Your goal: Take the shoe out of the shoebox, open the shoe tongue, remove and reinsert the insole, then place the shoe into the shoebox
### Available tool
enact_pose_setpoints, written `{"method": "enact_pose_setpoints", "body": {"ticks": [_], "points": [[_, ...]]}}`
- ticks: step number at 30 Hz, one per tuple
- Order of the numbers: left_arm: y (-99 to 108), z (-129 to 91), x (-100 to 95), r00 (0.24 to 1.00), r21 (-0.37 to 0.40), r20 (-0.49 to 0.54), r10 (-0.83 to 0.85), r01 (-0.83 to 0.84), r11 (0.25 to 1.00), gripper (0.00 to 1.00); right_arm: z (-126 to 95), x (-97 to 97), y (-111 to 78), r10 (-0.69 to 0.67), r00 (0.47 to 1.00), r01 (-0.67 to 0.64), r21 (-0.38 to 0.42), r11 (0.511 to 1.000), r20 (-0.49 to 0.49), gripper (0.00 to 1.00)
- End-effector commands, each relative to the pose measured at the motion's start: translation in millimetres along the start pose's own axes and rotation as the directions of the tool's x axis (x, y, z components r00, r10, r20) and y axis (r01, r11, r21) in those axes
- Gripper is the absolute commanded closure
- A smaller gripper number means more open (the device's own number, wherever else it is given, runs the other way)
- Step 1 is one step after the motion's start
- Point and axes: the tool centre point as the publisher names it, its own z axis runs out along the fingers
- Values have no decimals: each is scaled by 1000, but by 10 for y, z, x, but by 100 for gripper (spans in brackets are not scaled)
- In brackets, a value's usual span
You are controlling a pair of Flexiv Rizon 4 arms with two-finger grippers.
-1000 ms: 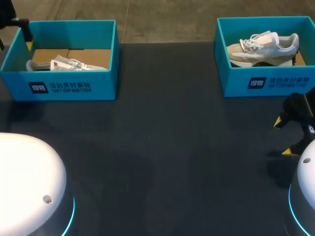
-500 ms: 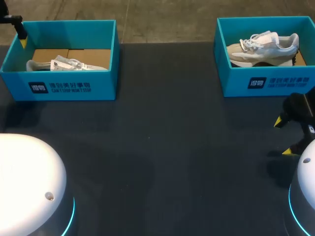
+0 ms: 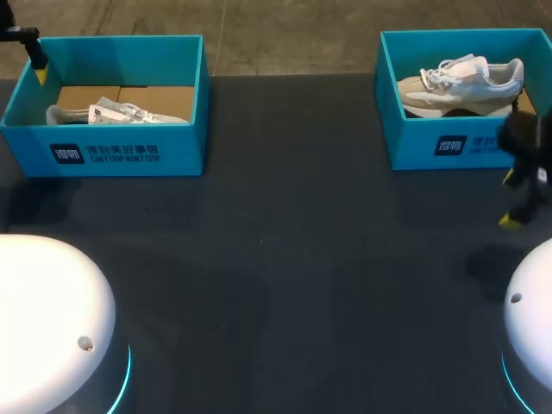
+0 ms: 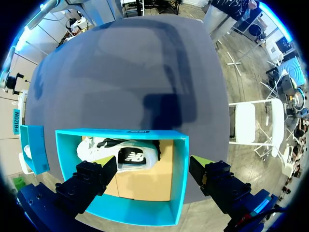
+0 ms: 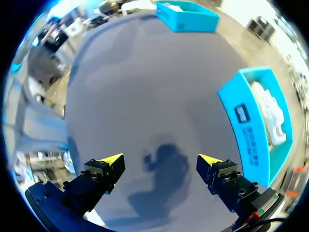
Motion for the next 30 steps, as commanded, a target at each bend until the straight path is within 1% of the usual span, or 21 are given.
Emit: {"method": "enact_pose_setpoints", "body": {"ticks": [1, 2, 3, 4, 5, 19, 21, 22, 23, 24, 26, 27, 28, 29, 30], "points": [[-14, -2, -1, 1000, -3, -2, 0, 0, 1000, 0, -52, -237, 124, 119, 993, -116, 114, 987, -21, 0], [-14, -2, -1, 1000, -3, -2, 0, 0, 1000, 0, -77, -282, 134, 153, 988, -151, 116, 982, -9, 0], [-14, -2, -1, 1000, -3, -2, 0, 0, 1000, 0, -99, -324, 137, 174, 985, -173, 100, 980, -9, 0], [-14, -2, -1, 1000, -3, -2, 0, 0, 1000, 0, -124, -372, 143, 187, 982, -186, 85, 979, -10, 0], [-14, -2, -1, 1000, -3, -2, 0, 0, 1000, 0, -149, -413, 155, 193, 981, -192, 89, 977, -4, 0], [-14, -2, -1, 1000, -3, -2, 0, 0, 1000, 0, -149, -413, 155, 193, 981, -192, 89, 977, -4, 0], [-14, -2, -1, 1000, -3, -2, 0, 0, 1000, 0, -133, -471, 159, 309, 951, -311, 91, 946, 31, 0], [-14, -2, -1, 1000, -3, -2, 0, 0, 1000, 0, -132, -513, 164, 379, 924, -383, 90, 920, 54, 0], [-14, -2, -1, 1000, -3, -2, 0, 0, 1000, 0, -134, -582, 163, 451, 892, -452, 88, 887, 36, 0], [-14, -2, -1, 1000, -3, -2, 0, 0, 1000, 0, -142, -618, 161, 484, 873, -487, 78, 870, 56, 0], [-14, -2, -1, 1000, -3, -2, 0, 0, 1000, 0, -143, -733, 153, 582, 807, -590, 107, 800, 96, 0], [-14, -2, -1, 1000, -3, -2, 0, 0, 1000, 0, -146, -783, 140, 594, 797, -603, 98, 791, 107, 0], [-14, -2, -1, 1000, -3, -2, 0, 0, 1000, 0, -150, -832, 122, 627, 767, -640, 102, 761, 132, 0], [-14, -2, -1, 1000, -3, -2, 0, 0, 1000, 0, -139, -900, 107, 657, 741, -671, 123, 731, 140, 0], [-14, -2, -1, 1000, -3, -2, 0, 0, 1000, 0, -131, -969, 87, 679, 719, -695, 122, 709, 148, 0]]}}
